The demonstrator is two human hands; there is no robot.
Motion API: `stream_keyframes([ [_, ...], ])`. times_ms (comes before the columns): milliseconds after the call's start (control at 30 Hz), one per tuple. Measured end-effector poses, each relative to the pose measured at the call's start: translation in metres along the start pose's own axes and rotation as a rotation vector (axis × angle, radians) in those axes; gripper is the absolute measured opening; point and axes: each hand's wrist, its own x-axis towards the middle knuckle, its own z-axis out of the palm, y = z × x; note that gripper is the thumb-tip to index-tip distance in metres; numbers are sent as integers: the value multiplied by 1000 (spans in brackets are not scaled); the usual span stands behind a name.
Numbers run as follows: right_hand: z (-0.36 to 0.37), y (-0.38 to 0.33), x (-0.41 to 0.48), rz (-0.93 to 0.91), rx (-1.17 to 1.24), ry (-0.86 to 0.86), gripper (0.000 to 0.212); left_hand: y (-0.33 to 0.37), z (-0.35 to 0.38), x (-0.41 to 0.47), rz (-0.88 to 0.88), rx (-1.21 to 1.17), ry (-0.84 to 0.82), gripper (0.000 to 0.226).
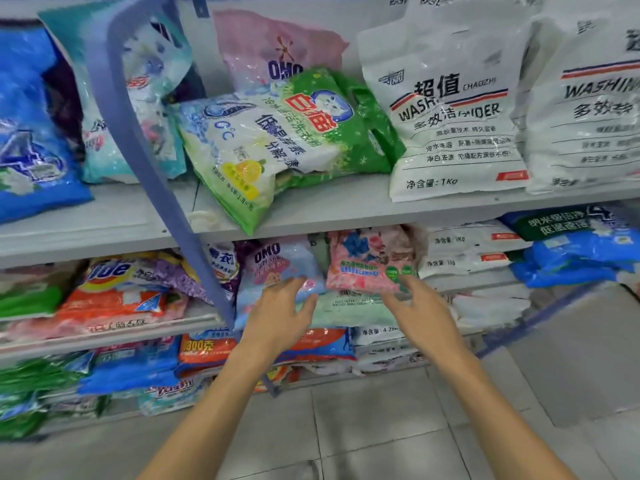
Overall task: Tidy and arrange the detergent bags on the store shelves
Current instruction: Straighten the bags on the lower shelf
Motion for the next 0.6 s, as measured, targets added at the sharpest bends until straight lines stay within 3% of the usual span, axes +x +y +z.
stream_keyframes([
  [200, 42, -36, 32, -63, 94, -155, 63, -36, 6, 16, -240, -75, 112, 49],
  [367, 90, -67, 78, -102, 113, -329, 43, -64, 23, 38, -551, -146, -10, 80],
  [500, 122, -77, 116, -102, -194, -337, 37, -72, 33, 54, -670, -144, -59, 86],
  [600, 134, -86, 130, -152, -327, -233, 50, -65, 39, 66, -732, -27, -29, 92],
])
